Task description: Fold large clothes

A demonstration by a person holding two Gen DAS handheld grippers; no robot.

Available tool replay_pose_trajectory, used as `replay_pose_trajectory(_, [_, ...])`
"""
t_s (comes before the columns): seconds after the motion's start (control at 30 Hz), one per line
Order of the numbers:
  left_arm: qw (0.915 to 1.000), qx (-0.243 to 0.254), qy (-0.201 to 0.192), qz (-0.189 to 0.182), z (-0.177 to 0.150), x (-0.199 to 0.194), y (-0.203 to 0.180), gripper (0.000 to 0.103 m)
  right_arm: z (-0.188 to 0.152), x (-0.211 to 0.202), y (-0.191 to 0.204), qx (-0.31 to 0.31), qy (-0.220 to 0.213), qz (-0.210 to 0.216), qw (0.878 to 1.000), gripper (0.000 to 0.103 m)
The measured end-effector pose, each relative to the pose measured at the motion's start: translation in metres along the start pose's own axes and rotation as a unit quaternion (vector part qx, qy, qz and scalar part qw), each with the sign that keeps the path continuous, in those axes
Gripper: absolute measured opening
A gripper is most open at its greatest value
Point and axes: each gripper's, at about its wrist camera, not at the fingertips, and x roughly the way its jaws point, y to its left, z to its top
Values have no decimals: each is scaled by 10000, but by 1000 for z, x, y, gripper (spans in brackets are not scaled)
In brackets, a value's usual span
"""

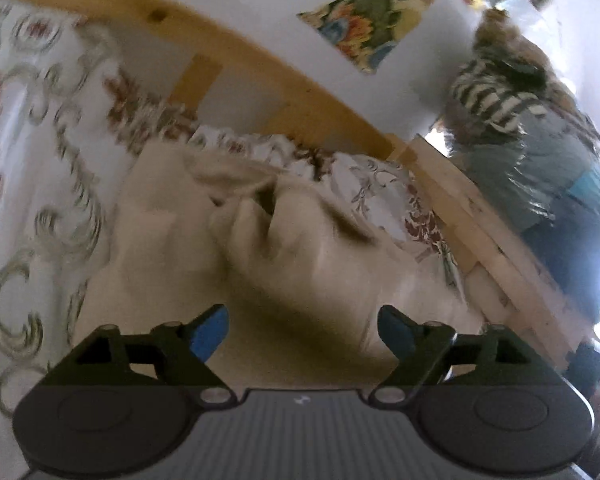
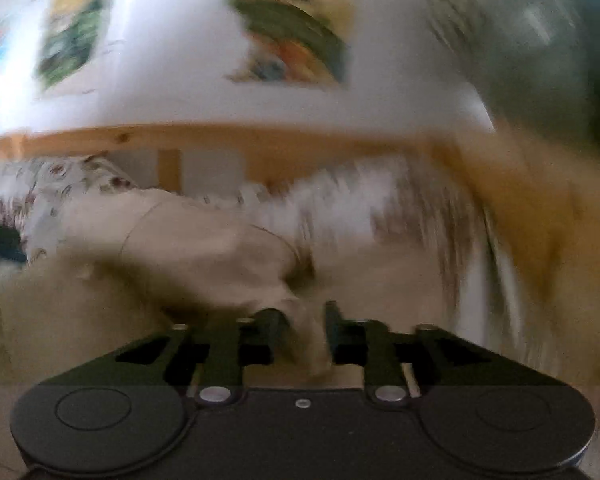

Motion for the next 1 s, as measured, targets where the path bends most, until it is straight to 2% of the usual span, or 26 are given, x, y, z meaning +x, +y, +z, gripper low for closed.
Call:
replay_pose_trajectory(0.07, [10000, 2, 29, 59, 3, 2, 3, 87, -15, -12, -7, 690, -43, 67, 9976, 46])
replay_pose_trajectory(0.13, [9999, 91, 30, 83, 8, 8, 2, 88, -20, -18, -16, 1230, -148, 261, 9920, 68])
replay_pose_trajectory(0.17, [9999, 107, 24, 127, 10, 12, 2, 88, -18, -16, -19, 1381, -161, 372, 9896, 69])
replay_pose_trajectory(0.3, [9977, -10, 234, 628, 16, 49, -1, 87, -6, 12, -26, 1747, 175, 437, 9835, 71])
replay_pose_trajectory(0.37, [9937, -102, 448, 1022, 16, 71, 0, 78, -10, 30, -33, 2106, 406, 401, 9759, 72])
replay_pose_trajectory(0.4, [9910, -107, 545, 1214, 14, 80, 0, 76, -12, 44, -36, 2383, 590, 505, 9681, 69])
replay_pose_trajectory(0.47, [9882, -9, 744, 1341, 10, 93, -2, 66, -11, 70, -40, 2647, 771, 854, 9574, 47])
replay_pose_trajectory(0.5, [9875, 77, 759, 1380, 8, 97, -7, 63, -5, 78, -38, 2483, 772, 855, 9618, 22])
replay_pose_trajectory(0.53, [9870, 175, 749, 1410, 7, 98, -11, 57, 4, 82, -34, 2195, 656, 796, 9701, 9])
replay_pose_trajectory(0.57, [9871, 313, 752, 1381, 6, 99, -16, 49, 14, 81, -30, 1901, 457, 759, 9778, 7])
replay_pose_trajectory(0.63, [9840, 708, 788, 1429, 1, 105, -27, 47, 34, 78, -21, 1254, 49, 625, 9901, 3])
replay_pose_trajectory(0.7, [9786, 969, 848, 1606, -3, 117, -33, 47, 43, 81, -11, 563, -152, 344, 9977, 3])
replay_pose_trajectory(0.77, [9748, 1055, 914, 1739, -5, 127, -33, 49, 37, 99, -6, 223, 92, 145, 9996, 3])
replay_pose_trajectory(0.83, [9771, 930, 871, 1705, -5, 125, -29, 53, 21, 109, -4, 85, 369, -96, 9992, 7])
replay_pose_trajectory(0.87, [9788, 877, 834, 1650, -6, 119, -28, 59, 14, 105, -5, 70, 323, -139, 9994, 9])
replay_pose_trajectory(0.9, [9802, 851, 795, 1604, -6, 110, -27, 64, 10, 96, -6, 100, 182, -132, 9997, 13])
replay_pose_trajectory(0.93, [9809, 858, 715, 1591, -7, 98, -26, 72, 9, 85, -6, 84, -7, -176, 9998, 23])
replay_pose_trajectory(0.97, [9814, 909, 604, 1582, -6, 89, -27, 78, 10, 75, -4, -50, -218, -276, 9994, 27])
replay_pose_trajectory(1.0, [9815, 1054, 413, 1546, -5, 77, -30, 80, 13, 67, 1, -279, -463, -419, 9977, 38])
